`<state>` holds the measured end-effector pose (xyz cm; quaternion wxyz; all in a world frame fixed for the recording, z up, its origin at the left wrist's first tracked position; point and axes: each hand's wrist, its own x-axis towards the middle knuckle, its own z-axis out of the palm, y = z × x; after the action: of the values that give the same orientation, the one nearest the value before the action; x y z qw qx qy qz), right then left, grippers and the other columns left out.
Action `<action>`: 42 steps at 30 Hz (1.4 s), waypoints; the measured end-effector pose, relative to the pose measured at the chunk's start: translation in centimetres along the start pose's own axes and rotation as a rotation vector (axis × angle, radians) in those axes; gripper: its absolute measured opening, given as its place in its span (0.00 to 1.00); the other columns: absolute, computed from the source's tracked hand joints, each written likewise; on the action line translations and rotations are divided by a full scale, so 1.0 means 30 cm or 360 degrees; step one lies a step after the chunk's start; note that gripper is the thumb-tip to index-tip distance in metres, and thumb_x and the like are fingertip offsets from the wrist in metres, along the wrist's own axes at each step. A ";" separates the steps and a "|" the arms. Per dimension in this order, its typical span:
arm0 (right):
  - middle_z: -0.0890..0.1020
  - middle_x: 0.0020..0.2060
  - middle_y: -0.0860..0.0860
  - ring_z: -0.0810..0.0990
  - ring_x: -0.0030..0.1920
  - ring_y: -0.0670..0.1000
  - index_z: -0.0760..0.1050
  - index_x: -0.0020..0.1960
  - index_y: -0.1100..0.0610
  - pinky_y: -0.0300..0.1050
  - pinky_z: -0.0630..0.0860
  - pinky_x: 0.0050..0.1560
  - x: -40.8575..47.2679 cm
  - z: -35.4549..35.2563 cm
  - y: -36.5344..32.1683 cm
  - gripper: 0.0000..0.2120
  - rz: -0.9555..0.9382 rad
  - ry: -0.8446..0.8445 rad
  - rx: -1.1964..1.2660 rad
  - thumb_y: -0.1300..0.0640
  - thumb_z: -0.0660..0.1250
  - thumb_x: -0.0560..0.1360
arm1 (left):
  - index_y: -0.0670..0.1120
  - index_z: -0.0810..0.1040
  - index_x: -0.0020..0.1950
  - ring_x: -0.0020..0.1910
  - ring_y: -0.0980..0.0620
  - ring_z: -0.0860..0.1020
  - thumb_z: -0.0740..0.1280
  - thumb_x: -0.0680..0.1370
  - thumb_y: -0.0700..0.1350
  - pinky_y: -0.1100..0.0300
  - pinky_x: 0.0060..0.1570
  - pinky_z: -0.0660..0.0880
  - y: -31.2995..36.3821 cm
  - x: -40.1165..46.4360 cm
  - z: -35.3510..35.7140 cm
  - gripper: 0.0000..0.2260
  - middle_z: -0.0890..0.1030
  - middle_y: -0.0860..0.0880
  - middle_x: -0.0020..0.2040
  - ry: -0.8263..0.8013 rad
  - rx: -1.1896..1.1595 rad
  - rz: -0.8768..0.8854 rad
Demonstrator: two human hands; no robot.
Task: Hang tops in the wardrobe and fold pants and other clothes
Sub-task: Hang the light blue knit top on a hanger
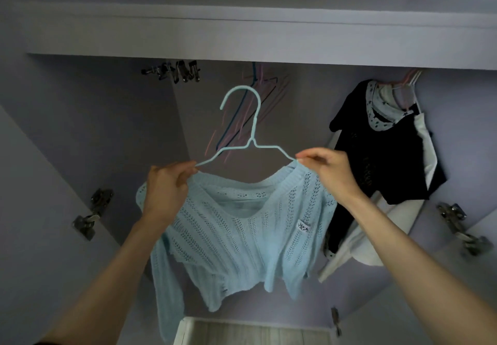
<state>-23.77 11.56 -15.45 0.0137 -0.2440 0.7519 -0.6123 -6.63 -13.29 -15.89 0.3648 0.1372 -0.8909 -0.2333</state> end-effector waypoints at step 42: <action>0.73 0.56 0.59 0.70 0.60 0.60 0.75 0.54 0.64 0.53 0.73 0.49 -0.065 -0.416 0.096 0.09 0.0344 0.0703 -0.1540 0.64 0.59 0.78 | 0.40 0.62 0.73 0.73 0.38 0.55 0.62 0.69 0.30 0.36 0.70 0.51 0.559 0.245 0.218 0.31 0.62 0.38 0.73 0.0238 0.0529 0.1340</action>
<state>-27.04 24.10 -15.54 -0.1956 -0.0092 0.9538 -0.2279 -17.66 0.04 -7.03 0.4642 -0.1636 -0.8656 0.0919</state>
